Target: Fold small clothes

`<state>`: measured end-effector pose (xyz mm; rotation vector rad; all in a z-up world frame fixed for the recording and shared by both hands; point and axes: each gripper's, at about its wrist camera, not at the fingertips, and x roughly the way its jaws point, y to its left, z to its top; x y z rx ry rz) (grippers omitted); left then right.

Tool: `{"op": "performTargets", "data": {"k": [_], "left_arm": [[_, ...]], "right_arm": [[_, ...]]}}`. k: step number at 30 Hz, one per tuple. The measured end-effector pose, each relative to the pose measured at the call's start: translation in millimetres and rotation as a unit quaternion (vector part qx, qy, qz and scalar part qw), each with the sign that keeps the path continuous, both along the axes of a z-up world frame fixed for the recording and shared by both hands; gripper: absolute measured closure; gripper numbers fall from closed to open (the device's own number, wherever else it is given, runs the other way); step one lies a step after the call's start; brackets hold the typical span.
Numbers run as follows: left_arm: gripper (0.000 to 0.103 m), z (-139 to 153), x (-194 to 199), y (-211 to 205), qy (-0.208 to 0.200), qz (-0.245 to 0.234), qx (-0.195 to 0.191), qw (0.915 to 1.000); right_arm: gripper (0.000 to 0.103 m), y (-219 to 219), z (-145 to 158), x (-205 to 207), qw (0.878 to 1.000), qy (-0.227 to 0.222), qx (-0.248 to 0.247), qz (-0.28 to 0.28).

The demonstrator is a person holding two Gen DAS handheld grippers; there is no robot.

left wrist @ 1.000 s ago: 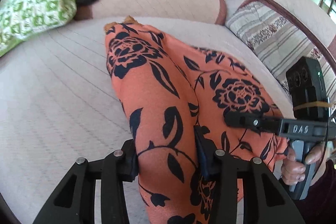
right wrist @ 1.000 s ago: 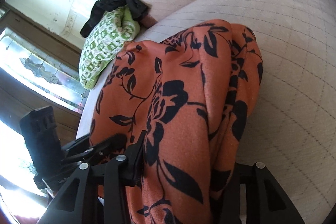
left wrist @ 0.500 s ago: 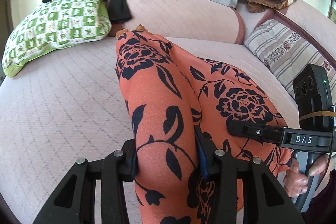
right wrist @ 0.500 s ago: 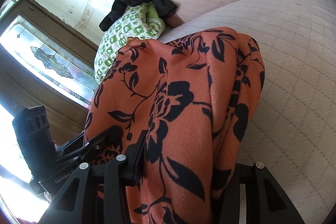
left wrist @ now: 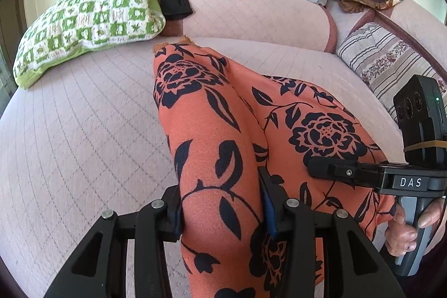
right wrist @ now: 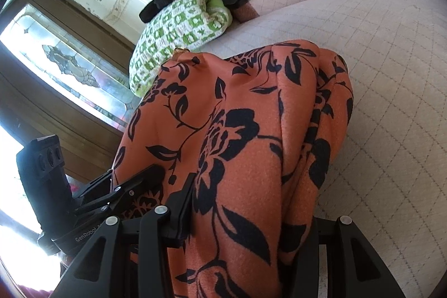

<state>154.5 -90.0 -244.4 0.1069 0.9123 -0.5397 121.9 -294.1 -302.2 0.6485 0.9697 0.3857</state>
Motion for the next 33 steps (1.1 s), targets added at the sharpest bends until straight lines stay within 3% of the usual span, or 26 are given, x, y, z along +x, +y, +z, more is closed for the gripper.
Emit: {"op": "performTargets", "data": {"k": [8,23,25,29,33], "left_arm": [[0.057,-21,1,0,0.024,0.005,0.028,0.9993],[0.049,-34,12,-4,0.035,0.013,0.041,0.9984],[0.046,-36,13,-4,0.039,0.016,0.043,0.9982],[0.032,-44,17,-3,0.046,0.029,0.052,0.9972],[0.019,-50,21,6,0.060,0.051,0.041,0.9960]], "right_arm": [[0.057,12,-18,15,0.999,0.038,-0.011,0.016],[0.056,7,-31,24,0.998,0.057,-0.003,0.020],[0.055,7,-34,26,0.998,0.062,-0.004,0.020],[0.044,4,-44,28,0.996,0.087,0.004,0.009],[0.039,6,-42,28,0.996,0.085,-0.003,0.009]]}}
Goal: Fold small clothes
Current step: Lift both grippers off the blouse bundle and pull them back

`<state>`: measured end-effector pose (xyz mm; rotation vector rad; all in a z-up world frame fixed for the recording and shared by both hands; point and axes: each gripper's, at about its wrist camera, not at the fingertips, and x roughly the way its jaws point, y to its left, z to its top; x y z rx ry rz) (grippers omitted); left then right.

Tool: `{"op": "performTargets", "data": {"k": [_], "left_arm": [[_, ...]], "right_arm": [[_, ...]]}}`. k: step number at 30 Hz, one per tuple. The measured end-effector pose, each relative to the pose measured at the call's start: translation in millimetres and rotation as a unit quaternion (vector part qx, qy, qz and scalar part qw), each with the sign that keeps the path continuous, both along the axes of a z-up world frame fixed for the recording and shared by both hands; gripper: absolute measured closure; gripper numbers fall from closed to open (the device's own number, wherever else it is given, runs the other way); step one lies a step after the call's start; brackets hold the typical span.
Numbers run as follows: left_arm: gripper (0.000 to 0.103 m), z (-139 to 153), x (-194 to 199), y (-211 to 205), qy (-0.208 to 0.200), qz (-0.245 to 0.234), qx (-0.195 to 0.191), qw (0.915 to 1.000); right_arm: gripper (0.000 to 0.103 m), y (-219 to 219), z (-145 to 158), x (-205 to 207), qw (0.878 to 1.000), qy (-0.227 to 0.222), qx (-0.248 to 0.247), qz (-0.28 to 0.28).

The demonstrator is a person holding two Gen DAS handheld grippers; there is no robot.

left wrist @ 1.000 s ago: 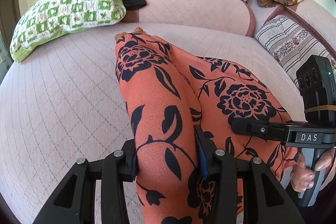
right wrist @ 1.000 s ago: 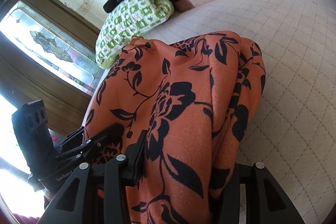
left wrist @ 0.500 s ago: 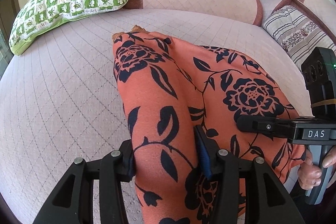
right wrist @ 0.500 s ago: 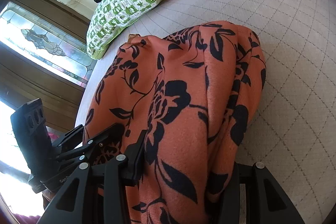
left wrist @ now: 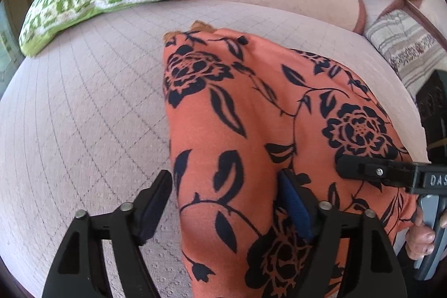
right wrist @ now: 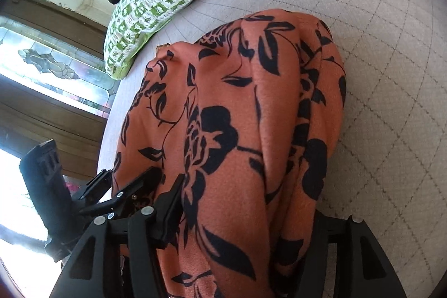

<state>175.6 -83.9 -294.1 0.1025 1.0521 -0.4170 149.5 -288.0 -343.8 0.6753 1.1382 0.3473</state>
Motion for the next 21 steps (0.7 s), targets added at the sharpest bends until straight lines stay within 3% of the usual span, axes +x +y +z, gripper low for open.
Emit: {"op": "performTargets", "data": {"k": [6,9,12,13,14,15,16,19,21], "left_arm": [[0.018,6,-23,30,0.008,0.050,-0.043,0.9978],[0.018,16,-45,41,-0.017,0.059,-0.017,0.9979],[0.018,23,-61,51,-0.039,0.067,0.000,0.9970],[0.018,24,-64,55,-0.041,0.068,0.003,0.9968],[0.018,22,-66,59,-0.039,0.068,0.003,0.9969],[0.018,19,-66,60,-0.034,0.069,0.007,0.9970],[0.018,17,-65,62,-0.032,0.070,0.009,0.9970],[0.013,8,-64,56,-0.035,0.068,0.021,0.9969],[0.007,4,-62,55,-0.037,0.070,0.025,0.9966]], "right_arm": [[0.035,-2,29,-21,0.997,-0.037,-0.071,-0.012],[0.035,-10,46,-34,0.989,-0.068,-0.128,-0.036],[0.035,-18,66,-49,0.972,-0.108,-0.195,-0.080],[0.037,-20,72,-54,0.967,-0.125,-0.202,-0.089],[0.045,-20,77,-58,0.967,-0.141,-0.193,-0.090],[0.062,-20,81,-62,0.967,-0.157,-0.180,-0.084],[0.066,-16,86,-65,0.967,-0.172,-0.171,-0.073],[0.067,7,85,-65,0.970,-0.187,-0.154,-0.016],[0.068,23,67,-56,0.978,-0.145,-0.145,0.024]]}}
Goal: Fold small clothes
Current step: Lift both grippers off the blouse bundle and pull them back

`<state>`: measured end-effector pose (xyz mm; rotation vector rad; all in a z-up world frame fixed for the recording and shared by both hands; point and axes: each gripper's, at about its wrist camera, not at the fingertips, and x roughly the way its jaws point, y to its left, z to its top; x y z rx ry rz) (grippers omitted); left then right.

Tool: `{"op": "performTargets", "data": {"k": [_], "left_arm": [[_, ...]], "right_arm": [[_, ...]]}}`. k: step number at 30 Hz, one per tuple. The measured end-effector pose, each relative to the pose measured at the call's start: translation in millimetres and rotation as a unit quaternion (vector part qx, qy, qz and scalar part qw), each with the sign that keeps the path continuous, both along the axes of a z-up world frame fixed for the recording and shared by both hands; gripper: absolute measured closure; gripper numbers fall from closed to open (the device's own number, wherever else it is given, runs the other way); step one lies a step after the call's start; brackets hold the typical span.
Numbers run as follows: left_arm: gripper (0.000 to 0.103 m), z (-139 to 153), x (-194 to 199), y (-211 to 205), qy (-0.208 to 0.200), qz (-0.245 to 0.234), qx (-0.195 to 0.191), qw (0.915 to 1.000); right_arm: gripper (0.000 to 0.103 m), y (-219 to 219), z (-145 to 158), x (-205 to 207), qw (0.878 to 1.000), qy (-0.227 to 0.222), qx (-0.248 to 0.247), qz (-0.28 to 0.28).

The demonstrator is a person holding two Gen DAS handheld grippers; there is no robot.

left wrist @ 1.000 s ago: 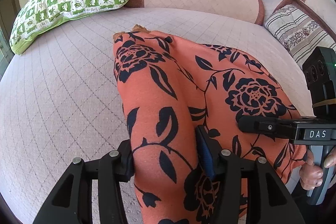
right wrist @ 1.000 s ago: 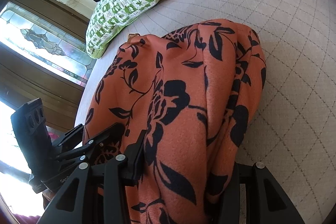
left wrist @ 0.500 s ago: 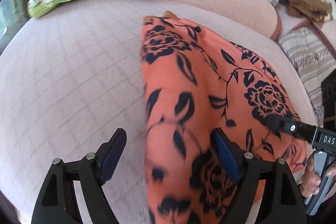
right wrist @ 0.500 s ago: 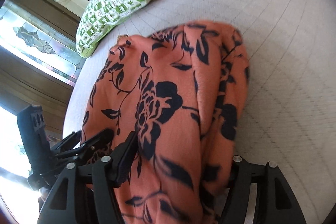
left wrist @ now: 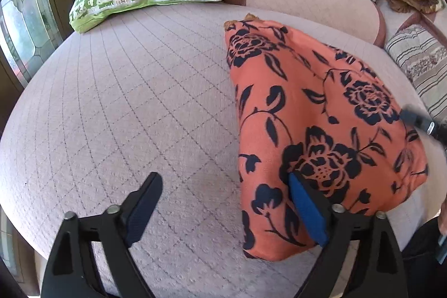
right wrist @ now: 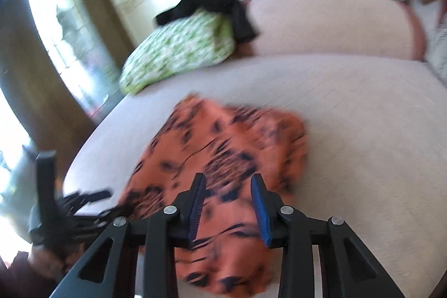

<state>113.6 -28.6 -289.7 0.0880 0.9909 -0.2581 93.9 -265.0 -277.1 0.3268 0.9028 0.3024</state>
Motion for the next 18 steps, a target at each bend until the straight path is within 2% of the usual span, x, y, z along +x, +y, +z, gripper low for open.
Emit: {"op": "performTargets", "data": {"k": [2,5,7,10,13,15,18], "left_arm": [[0.005,-4,8,4,0.019,0.004,-0.021,0.9996],[0.006,-6,15,13,0.048,0.013,-0.043,0.9978],[0.006,6,18,11,0.052,0.007,-0.032,0.9981],[0.006,37,24,-2,0.010,-0.018,-0.008,0.9998],[0.006,58,41,-22,-0.010,-0.037,0.012,0.9992],[0.006,63,59,-38,-0.014,-0.038,0.028,0.9988],[0.006,54,88,-67,0.006,-0.039,0.061,0.9973]], "right_arm": [[0.067,7,-22,9,0.998,0.053,-0.023,0.014],[0.067,1,-21,14,0.998,0.054,-0.008,0.008],[0.067,-9,-17,18,0.998,0.051,0.023,-0.004],[0.067,-24,-3,25,0.998,0.025,0.049,-0.026],[0.066,-36,11,37,0.995,-0.012,0.082,-0.049],[0.066,-42,11,46,0.992,-0.014,0.108,-0.063],[0.065,-58,-3,63,0.984,0.014,0.153,-0.093]]}}
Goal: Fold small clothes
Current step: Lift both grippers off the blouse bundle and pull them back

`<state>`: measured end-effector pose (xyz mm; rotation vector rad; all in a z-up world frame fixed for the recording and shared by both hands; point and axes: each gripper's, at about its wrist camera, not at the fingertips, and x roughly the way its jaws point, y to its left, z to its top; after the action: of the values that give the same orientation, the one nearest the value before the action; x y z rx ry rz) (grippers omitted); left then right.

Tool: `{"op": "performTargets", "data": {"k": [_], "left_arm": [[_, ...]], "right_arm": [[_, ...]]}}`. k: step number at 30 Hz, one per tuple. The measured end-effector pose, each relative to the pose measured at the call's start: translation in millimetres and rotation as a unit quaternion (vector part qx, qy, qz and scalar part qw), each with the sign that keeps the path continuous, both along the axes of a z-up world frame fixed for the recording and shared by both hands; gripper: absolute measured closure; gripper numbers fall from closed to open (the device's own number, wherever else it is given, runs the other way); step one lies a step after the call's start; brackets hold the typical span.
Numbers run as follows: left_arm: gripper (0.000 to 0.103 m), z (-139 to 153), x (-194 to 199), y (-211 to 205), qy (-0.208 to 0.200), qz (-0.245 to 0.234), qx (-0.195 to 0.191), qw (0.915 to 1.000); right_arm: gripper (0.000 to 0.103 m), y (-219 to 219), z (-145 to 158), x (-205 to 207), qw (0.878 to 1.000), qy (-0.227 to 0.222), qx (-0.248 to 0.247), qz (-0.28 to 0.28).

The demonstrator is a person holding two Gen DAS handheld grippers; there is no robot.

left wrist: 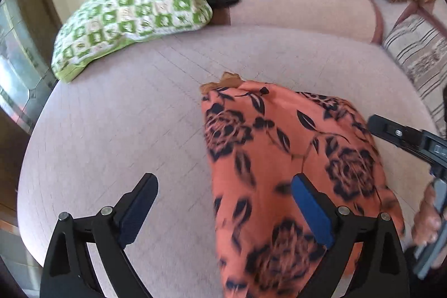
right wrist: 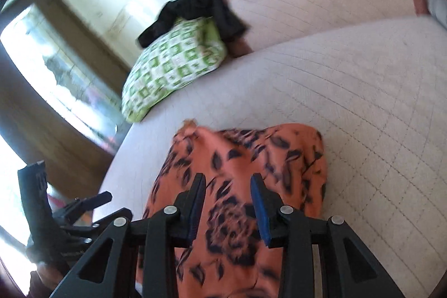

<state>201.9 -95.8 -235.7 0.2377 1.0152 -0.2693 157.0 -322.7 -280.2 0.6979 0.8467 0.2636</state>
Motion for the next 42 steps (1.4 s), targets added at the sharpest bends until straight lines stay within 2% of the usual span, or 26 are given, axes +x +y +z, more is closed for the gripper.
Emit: {"op": "performTargets", "data": {"k": [4,5,7,9,12,16,22,24,27,30,35,38,42], "left_arm": [[0.006,-40,33,-40,0.059,-0.013,0.048,0.9970],[0.006,-56,39,-48,0.085,-0.016,0.060,0.9945],[0.002,-64,41,-49,0.082,-0.003,0.051,0.9953],[0.000,-66,38,-43,0.075,0.023,0.032,0.9964],[0.000,-70,35,-28,0.085,0.046,-0.012,0.9953],[0.000,-79,25,-7,0.119,0.083,-0.071,0.9869],[0.000,-82,-2,8,0.140,0.069,-0.096,0.9830],[0.000,-78,-12,14,0.145,0.068,-0.095,0.9825],[0.000,-69,-32,25,0.147,0.070,-0.077,0.9836],[0.000,-54,-58,31,0.106,0.073,-0.050,0.9904],[0.000,-24,-96,40,0.055,0.072,-0.018,0.9957],[0.000,1,-120,52,0.012,0.070,-0.006,0.9975],[0.000,32,-134,53,-0.053,0.058,0.016,0.9968]], "right_arm": [[0.062,-12,-46,17,0.990,0.093,0.105,0.015],[0.060,-17,-53,15,0.986,0.099,0.136,0.005],[0.059,-25,-61,10,0.978,0.109,0.179,-0.004],[0.058,-28,-67,8,0.973,0.119,0.198,-0.008],[0.058,-25,-66,7,0.975,0.115,0.192,-0.007],[0.057,-26,-67,3,0.976,0.110,0.185,-0.009],[0.055,-22,-68,-3,0.978,0.098,0.186,-0.017],[0.049,-21,-65,-8,0.979,0.090,0.185,-0.017],[0.042,-18,-53,-18,0.983,0.076,0.164,-0.022],[0.040,-14,-35,-33,0.989,0.056,0.134,-0.024],[0.039,-10,11,-69,0.999,-0.019,0.022,-0.042],[0.036,-5,27,-100,0.995,-0.057,-0.040,-0.073],[0.036,4,27,-135,0.989,-0.076,-0.080,-0.102]]}}
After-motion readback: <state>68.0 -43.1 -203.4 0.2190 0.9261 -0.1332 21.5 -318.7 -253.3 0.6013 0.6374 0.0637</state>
